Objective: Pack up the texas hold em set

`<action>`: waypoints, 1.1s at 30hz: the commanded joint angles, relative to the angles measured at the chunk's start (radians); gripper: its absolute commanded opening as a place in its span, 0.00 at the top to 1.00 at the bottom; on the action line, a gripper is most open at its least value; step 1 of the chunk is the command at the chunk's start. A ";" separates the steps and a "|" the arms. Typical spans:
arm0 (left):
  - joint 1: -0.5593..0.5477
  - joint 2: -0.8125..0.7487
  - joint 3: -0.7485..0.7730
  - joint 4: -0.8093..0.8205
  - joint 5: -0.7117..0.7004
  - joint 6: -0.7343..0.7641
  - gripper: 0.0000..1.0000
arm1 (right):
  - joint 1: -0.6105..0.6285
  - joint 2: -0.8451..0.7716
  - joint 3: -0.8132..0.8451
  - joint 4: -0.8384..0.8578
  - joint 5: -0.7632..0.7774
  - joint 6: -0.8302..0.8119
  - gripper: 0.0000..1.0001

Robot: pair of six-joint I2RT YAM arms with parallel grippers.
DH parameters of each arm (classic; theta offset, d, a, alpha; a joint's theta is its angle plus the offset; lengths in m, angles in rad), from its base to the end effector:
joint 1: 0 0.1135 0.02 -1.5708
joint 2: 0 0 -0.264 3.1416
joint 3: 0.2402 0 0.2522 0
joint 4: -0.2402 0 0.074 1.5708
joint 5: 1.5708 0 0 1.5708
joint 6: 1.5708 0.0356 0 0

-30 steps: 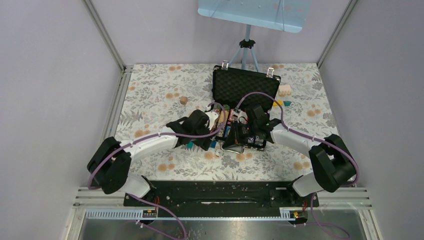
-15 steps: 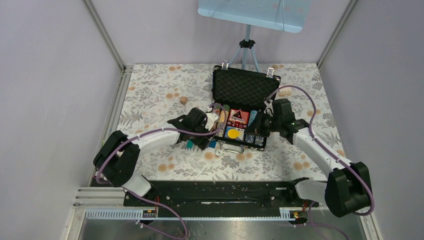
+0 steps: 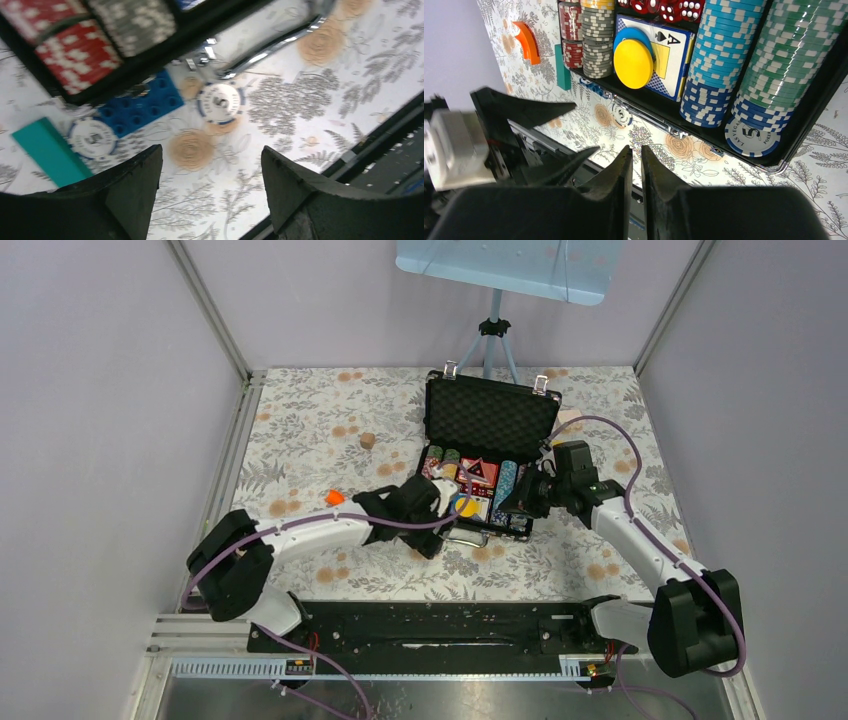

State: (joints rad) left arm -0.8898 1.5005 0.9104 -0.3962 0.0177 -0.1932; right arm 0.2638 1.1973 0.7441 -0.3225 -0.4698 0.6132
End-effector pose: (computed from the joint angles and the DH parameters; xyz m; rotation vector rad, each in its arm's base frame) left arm 0.1877 -0.2326 0.1990 0.8998 2.4577 -0.4257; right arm 0.2330 0.0796 0.2319 0.1828 2.4472 0.9644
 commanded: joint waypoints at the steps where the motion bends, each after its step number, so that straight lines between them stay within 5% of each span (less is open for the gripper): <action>1: -0.060 0.001 0.026 0.041 -0.057 -0.125 0.28 | -0.014 -0.018 0.009 -0.010 -0.004 -0.014 0.81; 14: -0.075 0.140 0.024 0.176 -0.098 -0.282 0.33 | -0.030 -0.064 -0.001 -0.013 0.020 0.002 0.81; 33: -0.131 0.258 0.076 0.076 -0.234 -0.283 0.45 | -0.056 -0.082 0.006 -0.046 0.027 -0.008 0.81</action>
State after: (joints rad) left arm -1.0073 1.7134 0.9699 -0.2989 -0.1665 -0.4683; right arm 0.2180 1.1355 0.7422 -0.3584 -0.4534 0.6136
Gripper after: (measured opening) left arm 0.573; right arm 0.195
